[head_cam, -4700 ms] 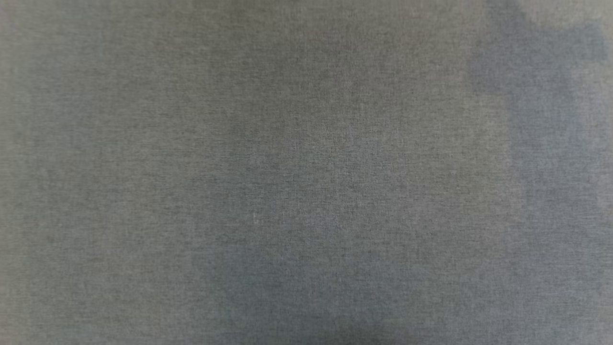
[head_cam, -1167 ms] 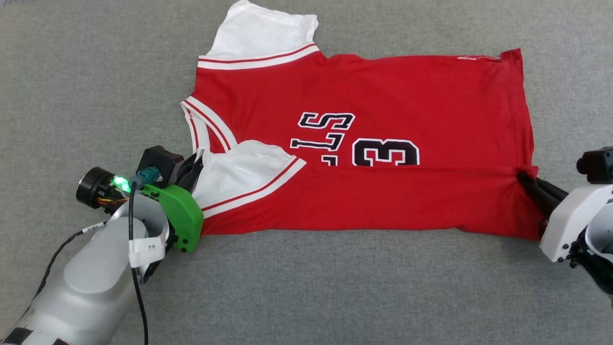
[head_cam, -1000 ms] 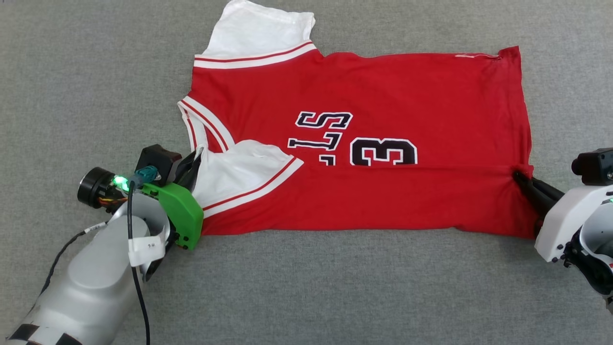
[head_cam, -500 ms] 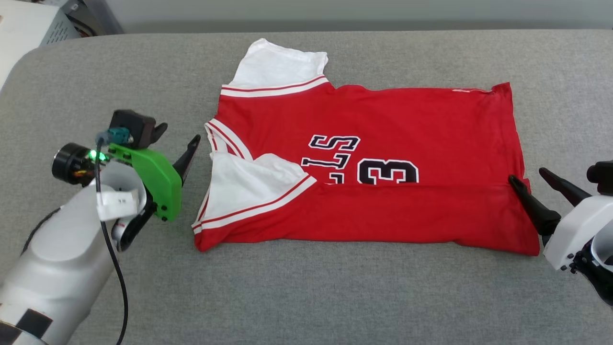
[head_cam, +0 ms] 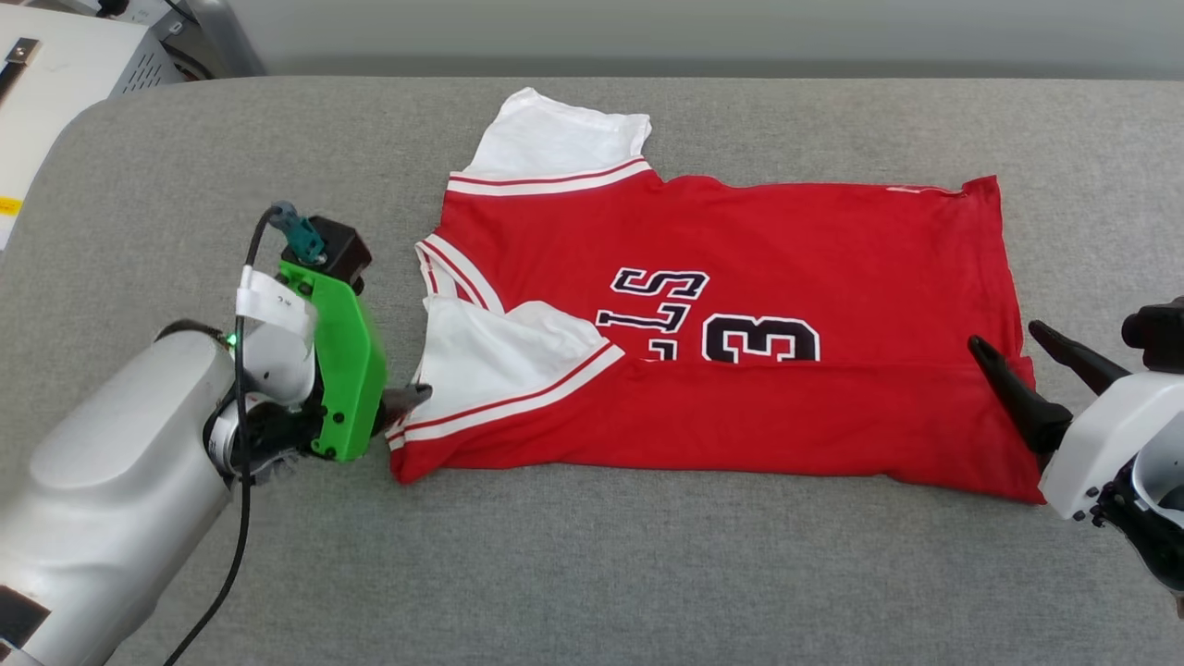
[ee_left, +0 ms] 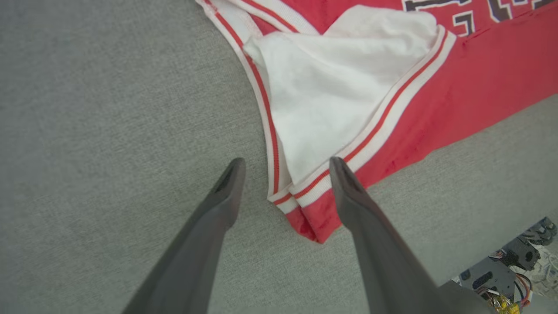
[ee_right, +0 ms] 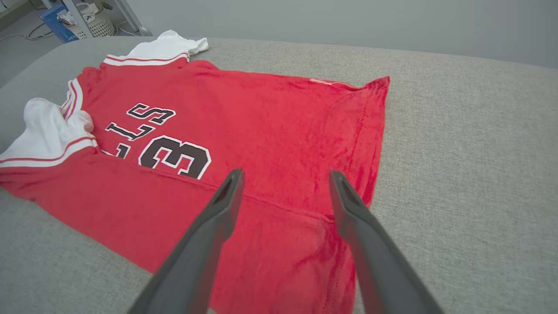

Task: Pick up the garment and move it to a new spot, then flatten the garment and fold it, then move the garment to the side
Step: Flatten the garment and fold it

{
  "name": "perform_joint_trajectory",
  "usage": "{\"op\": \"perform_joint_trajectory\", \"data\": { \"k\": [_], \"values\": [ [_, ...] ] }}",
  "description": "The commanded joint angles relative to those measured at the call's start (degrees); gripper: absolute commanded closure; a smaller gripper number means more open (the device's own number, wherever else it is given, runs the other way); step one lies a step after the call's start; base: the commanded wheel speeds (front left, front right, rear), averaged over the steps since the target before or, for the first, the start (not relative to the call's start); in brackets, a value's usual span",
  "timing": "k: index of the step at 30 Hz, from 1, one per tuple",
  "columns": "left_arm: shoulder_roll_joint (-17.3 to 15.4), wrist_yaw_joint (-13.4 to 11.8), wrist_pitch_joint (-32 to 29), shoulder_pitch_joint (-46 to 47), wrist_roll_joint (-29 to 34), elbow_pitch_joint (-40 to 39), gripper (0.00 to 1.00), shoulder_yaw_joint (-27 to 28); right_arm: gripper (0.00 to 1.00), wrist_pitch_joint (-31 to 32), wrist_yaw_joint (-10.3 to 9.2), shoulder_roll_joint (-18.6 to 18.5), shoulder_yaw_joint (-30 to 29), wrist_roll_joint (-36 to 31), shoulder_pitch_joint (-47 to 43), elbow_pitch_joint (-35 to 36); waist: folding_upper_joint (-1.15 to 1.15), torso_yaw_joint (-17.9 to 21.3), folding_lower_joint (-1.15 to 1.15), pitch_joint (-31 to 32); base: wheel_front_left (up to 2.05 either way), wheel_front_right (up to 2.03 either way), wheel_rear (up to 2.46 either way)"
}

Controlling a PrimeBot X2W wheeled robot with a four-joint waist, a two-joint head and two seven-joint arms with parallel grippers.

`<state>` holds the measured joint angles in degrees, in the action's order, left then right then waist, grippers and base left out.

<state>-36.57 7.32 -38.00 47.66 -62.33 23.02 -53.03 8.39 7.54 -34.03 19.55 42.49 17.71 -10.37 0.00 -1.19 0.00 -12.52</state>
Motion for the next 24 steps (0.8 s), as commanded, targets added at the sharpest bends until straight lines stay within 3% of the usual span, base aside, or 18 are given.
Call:
{"op": "perform_joint_trajectory", "data": {
  "k": [1,15,16,17,24],
  "values": [
    [0.1,0.12,-0.79,-1.15,-1.03,0.8,0.0,-0.34,0.0,0.28,-0.05,0.45,-0.06,-0.69,-0.49,0.46,0.0,0.51,0.0,-0.55,0.0,0.0,0.0],
    [3.35,0.14,-0.37,-7.23,-3.0,9.75,0.0,-4.05,0.0,1.46,-0.05,1.52,1.32,-1.02,1.78,-0.11,0.0,2.91,0.0,-3.05,0.0,0.0,0.0],
    [3.26,0.15,0.06,-7.21,-2.56,9.75,0.68,-4.57,0.0,1.42,-0.05,1.32,1.32,-1.07,2.07,-0.06,0.0,2.9,0.0,-2.97,0.0,0.0,0.0],
    [3.13,0.15,0.36,-7.17,-2.36,9.57,1.0,-4.96,0.0,1.42,-0.05,1.15,1.26,-1.07,2.35,0.03,0.0,2.9,0.0,-2.87,0.0,0.0,0.0],
    [0.35,0.16,6.16,-5.45,-2.26,5.78,1.0,-4.82,0.0,5.99,-0.05,-3.83,1.44,-1.2,5.65,2.67,0.0,2.52,0.0,-0.9,0.0,0.0,0.0]
  ]
}}
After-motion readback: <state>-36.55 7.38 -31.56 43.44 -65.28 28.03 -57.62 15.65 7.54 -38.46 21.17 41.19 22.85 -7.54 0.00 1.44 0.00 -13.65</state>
